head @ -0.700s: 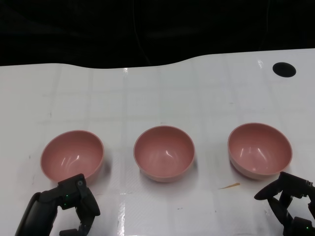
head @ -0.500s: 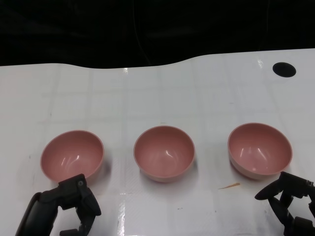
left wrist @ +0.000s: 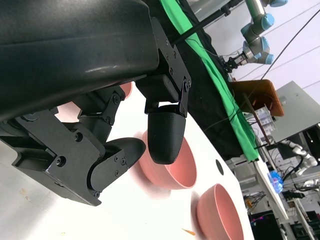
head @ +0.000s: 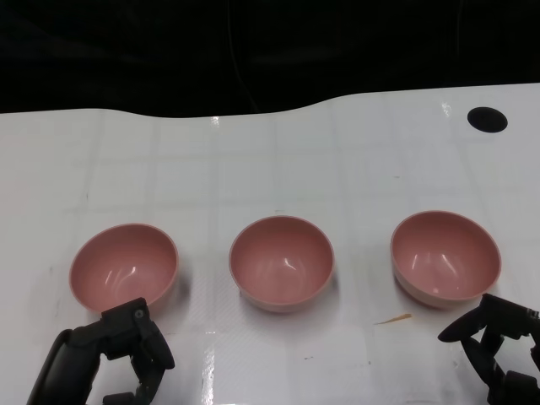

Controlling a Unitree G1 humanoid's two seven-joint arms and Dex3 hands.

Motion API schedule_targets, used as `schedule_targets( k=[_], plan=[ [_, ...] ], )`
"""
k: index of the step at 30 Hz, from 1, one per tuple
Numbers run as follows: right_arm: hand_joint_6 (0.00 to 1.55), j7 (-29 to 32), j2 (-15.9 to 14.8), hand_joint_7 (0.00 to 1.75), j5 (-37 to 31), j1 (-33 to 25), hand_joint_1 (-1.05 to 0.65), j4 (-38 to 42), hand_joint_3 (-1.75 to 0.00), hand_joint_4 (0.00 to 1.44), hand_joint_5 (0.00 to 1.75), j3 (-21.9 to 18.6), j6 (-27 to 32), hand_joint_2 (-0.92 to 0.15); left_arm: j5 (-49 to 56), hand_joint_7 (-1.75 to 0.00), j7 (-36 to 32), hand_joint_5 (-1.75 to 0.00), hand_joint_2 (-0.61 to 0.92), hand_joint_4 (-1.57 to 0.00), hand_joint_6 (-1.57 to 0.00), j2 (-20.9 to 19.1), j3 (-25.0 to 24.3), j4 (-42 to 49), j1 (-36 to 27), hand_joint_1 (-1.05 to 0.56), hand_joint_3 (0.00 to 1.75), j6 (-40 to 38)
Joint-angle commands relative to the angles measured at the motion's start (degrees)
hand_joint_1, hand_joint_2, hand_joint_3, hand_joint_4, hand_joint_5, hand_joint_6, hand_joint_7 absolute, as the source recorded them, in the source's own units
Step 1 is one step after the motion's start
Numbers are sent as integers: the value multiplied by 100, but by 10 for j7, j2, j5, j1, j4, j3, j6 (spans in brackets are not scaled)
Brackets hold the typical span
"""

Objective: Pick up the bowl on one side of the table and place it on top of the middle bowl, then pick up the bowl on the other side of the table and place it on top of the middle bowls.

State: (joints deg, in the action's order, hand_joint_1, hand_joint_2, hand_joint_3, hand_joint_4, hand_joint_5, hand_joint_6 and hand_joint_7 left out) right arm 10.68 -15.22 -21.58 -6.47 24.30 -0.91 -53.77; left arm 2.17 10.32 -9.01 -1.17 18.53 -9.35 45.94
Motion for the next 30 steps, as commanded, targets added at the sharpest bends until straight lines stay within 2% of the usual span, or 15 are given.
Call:
schedule_targets(
  k=[1, 2, 3, 4, 6, 8, 9, 12, 17, 23, 30],
  plan=[
    [86, 26, -5, 83, -26, 0, -32, -12, -61, 71, 140, -9, -6, -74, 0, -147, 1, -172, 52, -82, -75, -10, -1, -1, 2, -8, 116, 1],
    [89, 34, -8, 64, -41, -1, -41, -19, -40, 73, 121, -9, -7, -83, 1, -147, 1, -172, 52, -82, -75, -11, -1, 0, 2, -8, 116, 2],
    [91, 40, -12, 49, -58, -2, -46, -26, -30, 74, 102, -8, -6, -87, 0, -147, 1, -172, 52, -82, -76, -11, -2, 0, 3, -8, 116, 2],
    [92, 46, -15, 35, -73, -4, -50, -32, -25, 75, 88, -8, -4, -90, 0, -147, 1, -172, 52, -82, -76, -11, -2, 0, 3, -8, 116, 1],
    [84, 51, -25, 14, -117, -16, -59, -67, -23, 67, 63, -8, 26, -92, 2, -147, 0, -172, 51, -82, -76, -11, -2, -3, 2, -8, 116, -3],
    [77, 57, -30, 4, -152, -28, -65, -98, -24, 61, 49, -9, 55, -92, 3, -147, -1, -173, 51, -82, -76, -12, -3, -3, 2, -7, 117, -3],
    [75, 61, -34, 2, -184, -37, -66, -126, -25, 60, 46, -10, 80, -92, 4, -147, -2, -173, 50, -82, -76, -12, -3, -2, 2, -7, 118, -2],
    [61, 54, -43, 0, -248, -60, -75, -206, -30, 56, 20, -8, 148, -92, 7, -147, -4, -172, 49, -82, -76, -13, -4, -3, 3, -8, 119, -6],
    [53, 14, -57, 0, -262, -80, -81, -288, -28, 52, 9, -3, 220, -92, 9, -147, -4, -173, 50, -81, -75, -10, -2, 0, 8, -8, 118, -9],
    [46, -13, -81, 0, -266, -86, -86, -349, -21, 47, 3, -1, 257, -92, 7, -145, -4, -171, 53, -83, -76, -8, -1, 9, 12, -8, 112, 1],
    [40, -82, -108, 0, -277, -61, -90, -403, -17, 42, 0, -3, 325, -92, 9, -146, -7, -171, 53, -84, -77, -9, -3, 13, 17, -9, 112, -3]
  ],
)
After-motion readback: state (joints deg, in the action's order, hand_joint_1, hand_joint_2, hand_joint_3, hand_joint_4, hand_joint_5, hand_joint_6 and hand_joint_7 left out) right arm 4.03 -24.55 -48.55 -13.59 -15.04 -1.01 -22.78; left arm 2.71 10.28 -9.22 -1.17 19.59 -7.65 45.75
